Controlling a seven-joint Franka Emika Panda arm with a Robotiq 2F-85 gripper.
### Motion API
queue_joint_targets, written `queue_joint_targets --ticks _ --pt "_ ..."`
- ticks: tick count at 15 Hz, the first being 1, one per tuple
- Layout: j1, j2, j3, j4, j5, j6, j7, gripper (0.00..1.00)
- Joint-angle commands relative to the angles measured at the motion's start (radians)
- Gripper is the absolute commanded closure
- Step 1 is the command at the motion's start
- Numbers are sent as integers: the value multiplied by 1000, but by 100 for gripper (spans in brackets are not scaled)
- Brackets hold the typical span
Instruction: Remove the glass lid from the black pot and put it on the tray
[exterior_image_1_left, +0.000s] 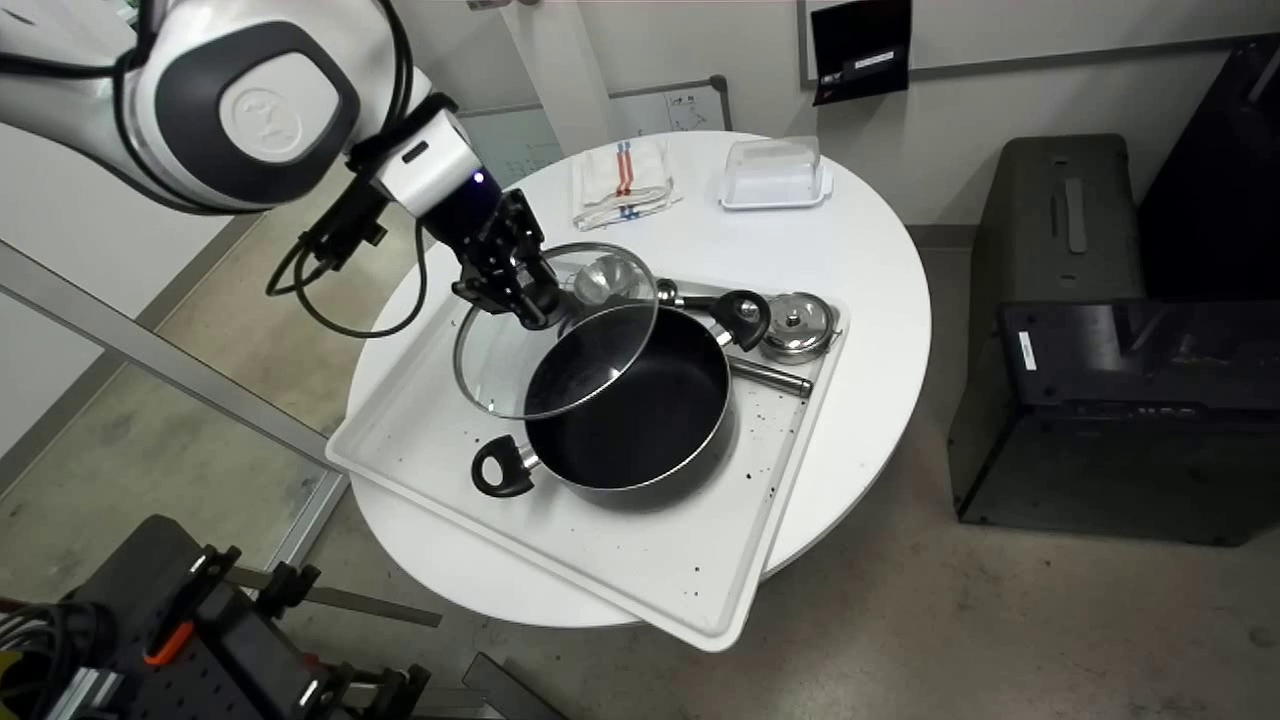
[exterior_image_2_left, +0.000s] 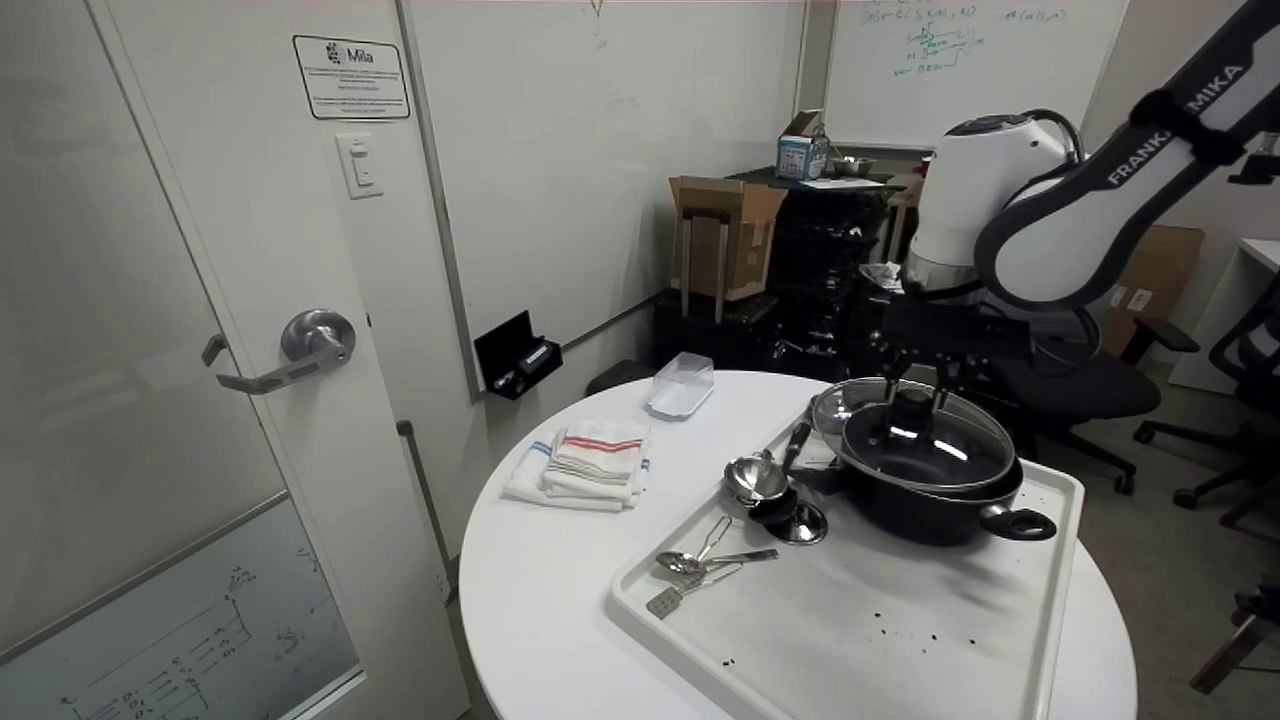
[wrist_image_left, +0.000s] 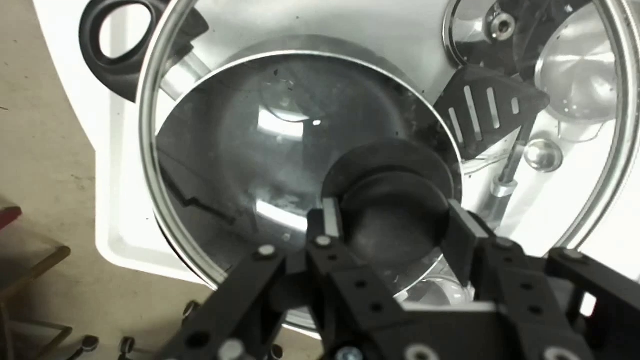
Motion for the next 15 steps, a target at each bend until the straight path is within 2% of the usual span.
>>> queue_joint_targets --ticks 1,9,12,15 --pt "65 -72 -10 -73 -109 27 4 75" --pt "225 -82 8 -121 -358 39 32 75" --pt "259 -72 31 -127 -419 43 29 75" --pt "264 -61 71 -144 -448 64 8 75"
